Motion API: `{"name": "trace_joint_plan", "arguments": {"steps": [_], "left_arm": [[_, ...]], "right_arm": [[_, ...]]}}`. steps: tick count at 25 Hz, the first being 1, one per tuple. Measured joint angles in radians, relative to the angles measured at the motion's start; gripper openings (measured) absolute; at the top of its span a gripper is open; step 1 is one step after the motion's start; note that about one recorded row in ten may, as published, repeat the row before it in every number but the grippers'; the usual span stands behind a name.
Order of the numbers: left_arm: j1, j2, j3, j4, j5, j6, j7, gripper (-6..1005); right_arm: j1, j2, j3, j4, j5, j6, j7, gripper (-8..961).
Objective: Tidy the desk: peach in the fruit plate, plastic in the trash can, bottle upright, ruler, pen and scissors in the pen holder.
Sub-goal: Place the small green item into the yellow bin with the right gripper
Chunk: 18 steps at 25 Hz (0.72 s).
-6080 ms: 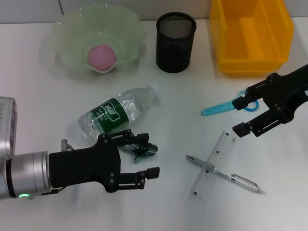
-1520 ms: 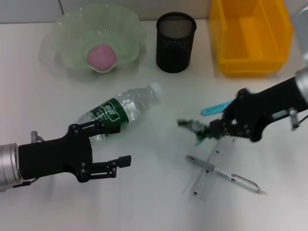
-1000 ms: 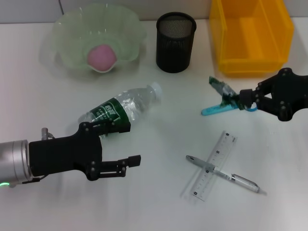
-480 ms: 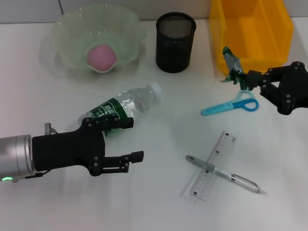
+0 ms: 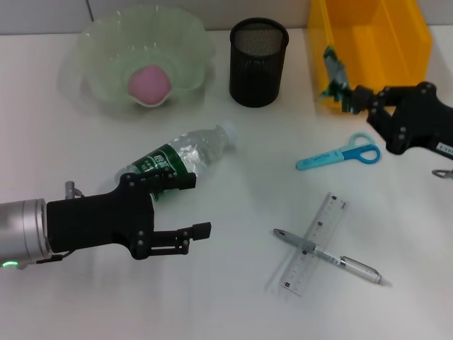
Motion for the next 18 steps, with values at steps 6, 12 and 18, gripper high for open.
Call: {"name": "trace_joint_plan", "arguments": {"steps": [6,12,18], "left_arm": [[0.004,0.0,0.0,0.0,0.0,0.005,0.0,812],[0.004,0.0,0.0,0.002,0.0,0.008,0.0,812],[0.008,0.0,0.0,0.012,0.0,0.008,0.0,812]], "right_arm": [[-0.005,0.015,0.0,0.09,0.195,0.137,-0.088,5],[0.024,0.016,-0.001,0.145,0.337,0.264,-0.107,5],[0.09,0.016,-0.002,0.161,0.386,0.445,-0.11,6]]}}
